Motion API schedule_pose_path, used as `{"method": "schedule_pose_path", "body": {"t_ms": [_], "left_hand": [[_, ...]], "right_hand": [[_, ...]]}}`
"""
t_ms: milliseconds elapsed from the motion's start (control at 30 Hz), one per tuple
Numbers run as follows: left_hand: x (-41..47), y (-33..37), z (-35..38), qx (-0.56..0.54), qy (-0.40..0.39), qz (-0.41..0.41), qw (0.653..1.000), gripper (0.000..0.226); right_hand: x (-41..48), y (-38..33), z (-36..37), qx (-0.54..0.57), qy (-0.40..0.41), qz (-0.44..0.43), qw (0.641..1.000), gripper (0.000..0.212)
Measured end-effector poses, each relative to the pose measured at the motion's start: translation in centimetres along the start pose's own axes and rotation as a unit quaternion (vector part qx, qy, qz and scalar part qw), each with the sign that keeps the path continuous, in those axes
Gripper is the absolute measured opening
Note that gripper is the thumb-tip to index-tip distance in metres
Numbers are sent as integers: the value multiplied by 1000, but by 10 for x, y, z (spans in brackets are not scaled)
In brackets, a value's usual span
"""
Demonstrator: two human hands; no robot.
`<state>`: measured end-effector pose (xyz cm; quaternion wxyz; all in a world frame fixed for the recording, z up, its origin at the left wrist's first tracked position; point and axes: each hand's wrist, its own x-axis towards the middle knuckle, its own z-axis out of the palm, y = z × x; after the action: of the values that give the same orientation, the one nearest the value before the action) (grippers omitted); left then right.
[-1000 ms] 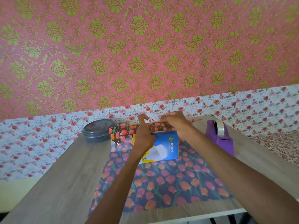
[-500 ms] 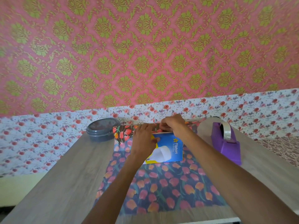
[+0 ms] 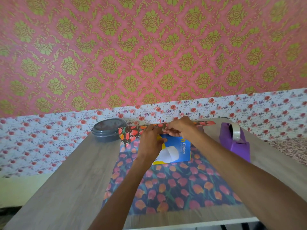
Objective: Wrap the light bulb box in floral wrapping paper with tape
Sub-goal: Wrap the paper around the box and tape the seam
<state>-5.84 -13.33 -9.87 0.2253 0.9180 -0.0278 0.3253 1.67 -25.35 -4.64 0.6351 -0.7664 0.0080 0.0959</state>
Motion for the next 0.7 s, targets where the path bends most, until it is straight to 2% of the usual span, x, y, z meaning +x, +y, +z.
{"method": "schedule_pose_path", "body": {"t_ms": [400, 700], "left_hand": [[-1, 1, -3, -20, 1, -19, 1000, 24], [-2, 4, -6, -13, -8, -21, 1000, 24]], "right_hand": [[2, -11, 5, -111, 8, 15, 994, 10], [9, -17, 5, -273, -1, 36, 961, 38]]}}
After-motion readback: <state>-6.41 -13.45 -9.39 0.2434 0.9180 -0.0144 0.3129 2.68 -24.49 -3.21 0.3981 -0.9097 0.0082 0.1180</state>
